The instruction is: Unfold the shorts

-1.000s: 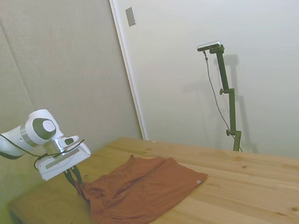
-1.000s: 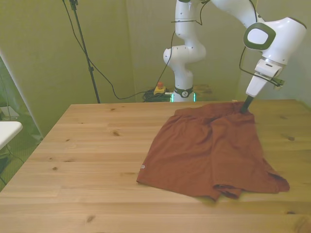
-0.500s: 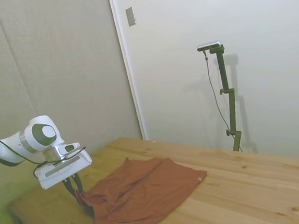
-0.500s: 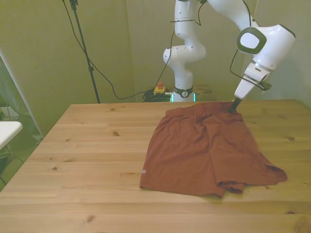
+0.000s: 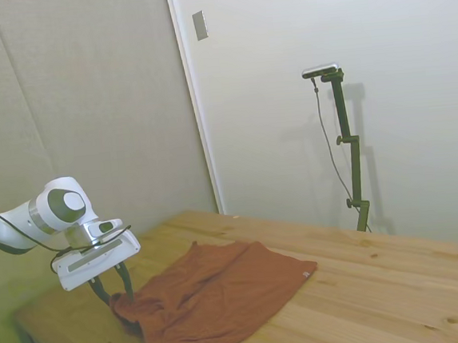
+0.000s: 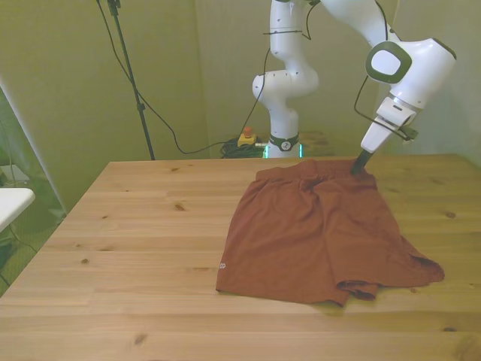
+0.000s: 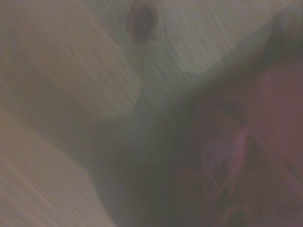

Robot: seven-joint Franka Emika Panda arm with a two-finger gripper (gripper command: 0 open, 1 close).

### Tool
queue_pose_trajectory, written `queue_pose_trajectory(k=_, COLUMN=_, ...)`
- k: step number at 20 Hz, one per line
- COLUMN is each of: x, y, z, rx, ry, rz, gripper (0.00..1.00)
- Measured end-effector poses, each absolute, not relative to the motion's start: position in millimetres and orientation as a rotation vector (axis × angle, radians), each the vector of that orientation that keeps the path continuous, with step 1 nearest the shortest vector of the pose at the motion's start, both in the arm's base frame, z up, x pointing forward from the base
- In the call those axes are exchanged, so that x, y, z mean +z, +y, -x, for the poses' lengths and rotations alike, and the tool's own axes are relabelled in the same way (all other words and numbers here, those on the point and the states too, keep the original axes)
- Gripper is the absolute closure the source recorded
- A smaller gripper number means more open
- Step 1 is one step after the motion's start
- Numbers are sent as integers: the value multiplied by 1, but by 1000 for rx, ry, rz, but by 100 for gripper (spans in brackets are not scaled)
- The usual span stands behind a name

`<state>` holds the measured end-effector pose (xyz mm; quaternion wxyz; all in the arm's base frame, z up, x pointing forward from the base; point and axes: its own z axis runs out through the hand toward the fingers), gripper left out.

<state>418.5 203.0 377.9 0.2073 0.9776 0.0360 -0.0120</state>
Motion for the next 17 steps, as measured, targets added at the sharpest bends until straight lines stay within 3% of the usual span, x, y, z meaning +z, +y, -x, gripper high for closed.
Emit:
queue_pose_trajectory(k=8, x=429, y=200, z=-398, rx=37, ry=67, rz=-2689, gripper=0)
queue_pose_trajectory(k=17, x=473, y=210, z=-345, rx=75, ry=31, rz=-2685, gripper=0)
